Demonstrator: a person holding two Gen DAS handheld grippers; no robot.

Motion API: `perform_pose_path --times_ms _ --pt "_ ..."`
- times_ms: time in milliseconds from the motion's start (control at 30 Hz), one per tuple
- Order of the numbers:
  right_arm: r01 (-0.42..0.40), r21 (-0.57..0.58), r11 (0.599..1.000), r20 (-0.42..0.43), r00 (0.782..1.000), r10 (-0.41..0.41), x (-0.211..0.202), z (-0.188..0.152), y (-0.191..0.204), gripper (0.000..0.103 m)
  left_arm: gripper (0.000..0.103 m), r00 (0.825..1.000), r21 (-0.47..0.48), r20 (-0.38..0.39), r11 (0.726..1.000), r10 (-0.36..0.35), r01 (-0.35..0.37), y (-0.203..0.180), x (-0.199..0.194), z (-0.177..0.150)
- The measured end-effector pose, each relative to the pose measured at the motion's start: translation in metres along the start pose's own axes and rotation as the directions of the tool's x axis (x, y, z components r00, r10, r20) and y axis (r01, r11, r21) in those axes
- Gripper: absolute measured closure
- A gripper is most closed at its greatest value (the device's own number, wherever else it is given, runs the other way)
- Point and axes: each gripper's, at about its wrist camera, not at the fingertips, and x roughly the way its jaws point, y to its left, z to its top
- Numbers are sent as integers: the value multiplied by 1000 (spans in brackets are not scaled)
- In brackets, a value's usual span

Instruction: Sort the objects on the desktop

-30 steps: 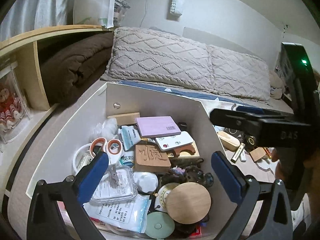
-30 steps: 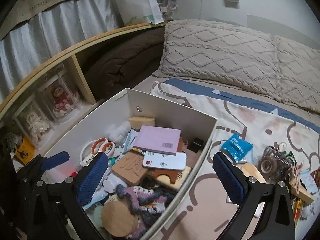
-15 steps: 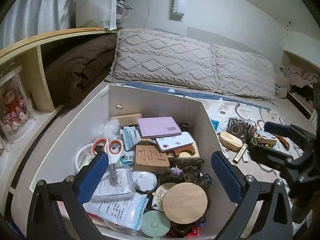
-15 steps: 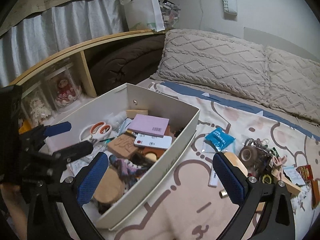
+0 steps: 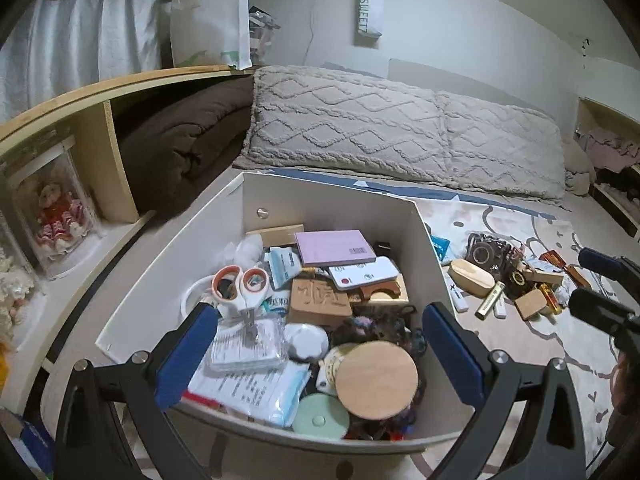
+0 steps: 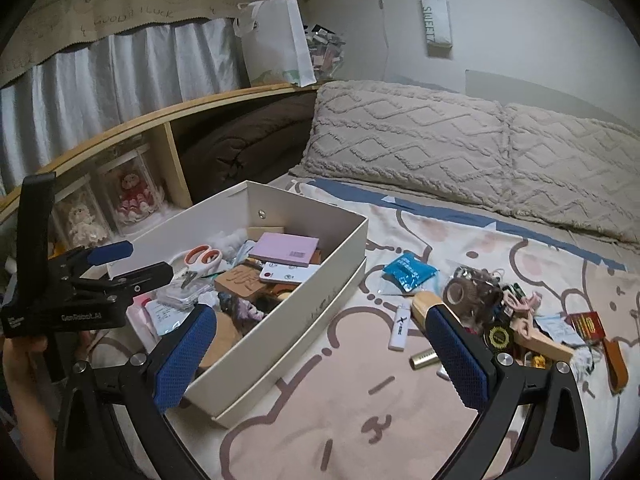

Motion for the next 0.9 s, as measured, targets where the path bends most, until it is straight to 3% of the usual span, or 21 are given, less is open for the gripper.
perform_pose_path --times_ms 200,433,667,900 --pt "30 -34 999 35 999 -28 -18 -10 3 0 0 999 49 13 998 43 -43 -14 -19 -12" --pt "19 -29 999 80 997 -17 -39 -23 7 0 0 998 59 46 998 35 -38 -27 -44 -27" --pt "31 -72 997 112 993 -23 -58 -37 14 0 0 993 14 114 1000 22 -23 -37 -70 -35" --pt "36 -123 992 147 989 -17 -68 -47 26 0 0 987 18 143 997 76 -79 -47 -82 -44"
